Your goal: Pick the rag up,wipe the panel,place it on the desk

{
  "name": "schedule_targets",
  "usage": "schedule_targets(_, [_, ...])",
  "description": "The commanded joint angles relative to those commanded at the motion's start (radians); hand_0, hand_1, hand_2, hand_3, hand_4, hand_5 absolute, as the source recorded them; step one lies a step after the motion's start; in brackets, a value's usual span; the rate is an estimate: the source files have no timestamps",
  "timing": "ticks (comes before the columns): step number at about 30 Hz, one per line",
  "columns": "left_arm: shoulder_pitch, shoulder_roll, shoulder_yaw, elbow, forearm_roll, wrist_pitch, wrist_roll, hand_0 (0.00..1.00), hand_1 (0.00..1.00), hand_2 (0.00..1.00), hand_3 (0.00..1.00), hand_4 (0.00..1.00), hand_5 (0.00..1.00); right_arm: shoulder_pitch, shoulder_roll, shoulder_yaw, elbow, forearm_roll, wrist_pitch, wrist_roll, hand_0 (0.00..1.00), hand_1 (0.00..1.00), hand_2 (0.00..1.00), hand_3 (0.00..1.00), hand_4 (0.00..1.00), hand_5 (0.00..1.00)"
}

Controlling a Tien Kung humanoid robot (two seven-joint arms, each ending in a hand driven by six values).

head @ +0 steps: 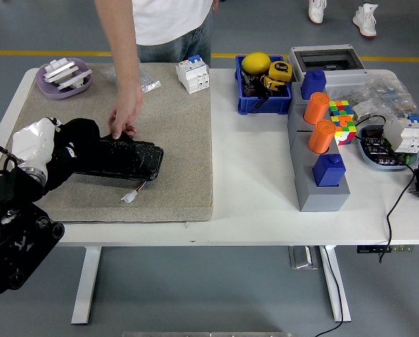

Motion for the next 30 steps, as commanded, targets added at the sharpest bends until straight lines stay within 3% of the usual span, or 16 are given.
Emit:
schedule_targets(15, [-0.016,-0.024,0.208,-0.113,-0.025,0.013,0.026,0.21,0.297,0.536,0.532,0.362,0.002,-0.001,-0.003,-0.01,-0.003,0.001,0.001,0.002,0.751,0.601,0.61,0.556,0.931,0.46])
schedule_targets(30, [-0.034,-0.065,0.258,-0.15,-0.018,0.012,0.05,0.208,0.29,0.538,0.534,0.378,0.002,-0.002,-0.007,-0.05,-0.003,0.021,0.007,0.002,0.75,0.601,0.611,0.556,0.931,0.461])
